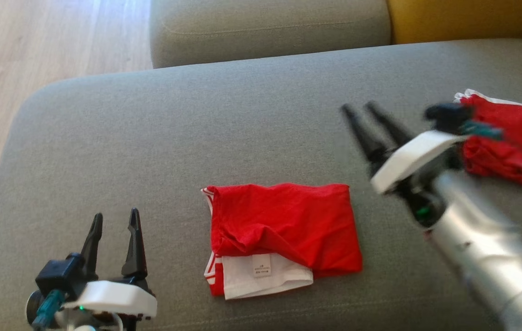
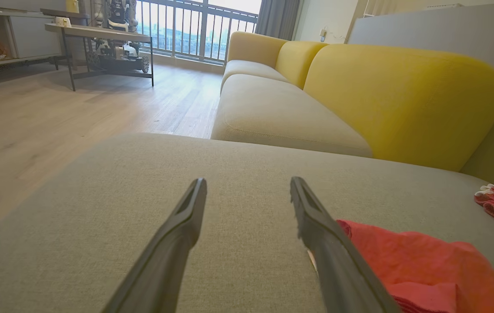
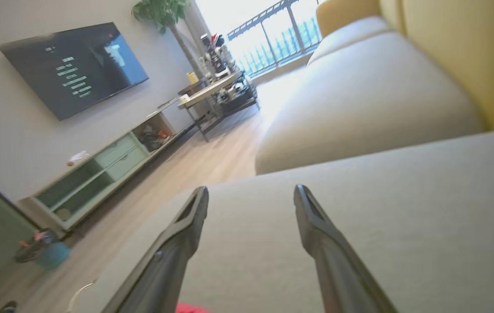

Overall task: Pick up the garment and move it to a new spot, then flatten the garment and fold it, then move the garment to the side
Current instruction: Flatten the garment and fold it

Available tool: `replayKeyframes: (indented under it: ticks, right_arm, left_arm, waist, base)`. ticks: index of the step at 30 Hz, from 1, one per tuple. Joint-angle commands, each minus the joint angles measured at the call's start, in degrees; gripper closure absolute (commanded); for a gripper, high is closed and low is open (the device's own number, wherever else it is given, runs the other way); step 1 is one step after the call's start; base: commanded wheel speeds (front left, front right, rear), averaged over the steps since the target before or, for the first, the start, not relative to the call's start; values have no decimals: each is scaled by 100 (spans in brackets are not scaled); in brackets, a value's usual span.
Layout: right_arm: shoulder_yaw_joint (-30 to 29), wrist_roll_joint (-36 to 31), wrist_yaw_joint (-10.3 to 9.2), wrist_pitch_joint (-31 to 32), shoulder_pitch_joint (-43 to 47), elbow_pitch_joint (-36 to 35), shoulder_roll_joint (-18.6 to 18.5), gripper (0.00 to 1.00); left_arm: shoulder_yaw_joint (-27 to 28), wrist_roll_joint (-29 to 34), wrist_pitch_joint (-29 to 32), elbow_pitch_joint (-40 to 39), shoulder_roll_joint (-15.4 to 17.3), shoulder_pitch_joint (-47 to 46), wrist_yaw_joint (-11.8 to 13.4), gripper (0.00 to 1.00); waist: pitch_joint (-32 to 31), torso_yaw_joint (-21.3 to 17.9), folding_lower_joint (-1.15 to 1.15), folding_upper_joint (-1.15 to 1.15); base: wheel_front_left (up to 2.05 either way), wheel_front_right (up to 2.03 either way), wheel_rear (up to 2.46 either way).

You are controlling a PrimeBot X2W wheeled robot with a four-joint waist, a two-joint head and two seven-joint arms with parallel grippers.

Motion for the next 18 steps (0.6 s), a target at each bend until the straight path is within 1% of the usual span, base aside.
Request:
replayKeyframes:
  ticks: [1, 5, 8, 10, 11, 13, 18]
  right_arm:
    - [-443, -613, -1, -76, 13, -425, -140, 0]
    - [-1454, -1972, -1, -76, 630, -1185, -368, 0]
    - [-2100, -3053, -1, -77, 1218, -1746, -451, 0]
    - [-2525, -3603, -1, -77, 1618, -2090, -407, 0]
    - [-2525, -3603, -1, -77, 1618, -2090, -407, 0]
    - [-2959, -4080, -1, -77, 1975, -2442, -323, 0]
    - [-3936, -4885, -1, -77, 2727, -3220, 130, 0]
  left_arm:
    - [193, -54, -70, -252, 9, -243, 29, 0]
    - [196, -57, -70, -345, 9, -250, 44, 0]
    - [199, -44, -70, -383, 9, -249, 46, 0]
    - [206, -36, -70, -410, 9, -246, 45, 0]
    - [206, -36, -70, -410, 9, -246, 45, 0]
    - [193, -36, -70, -432, 9, -241, 39, 0]
    - [167, -25, -70, -465, 9, -176, 62, 0]
  waist:
    - [9, -43, 0, 0]
    - [23, -98, 0, 0]
    - [36, -120, 0, 0]
    - [46, -129, 0, 0]
    - [46, -129, 0, 0]
    - [61, -136, 0, 0]
    - [83, -155, 0, 0]
  base:
    - [0, 0, 0]
    - [0, 0, 0]
    - [0, 0, 0]
    - [0, 0, 0]
    - [0, 0, 0]
    - [0, 0, 0]
    - [0, 0, 0]
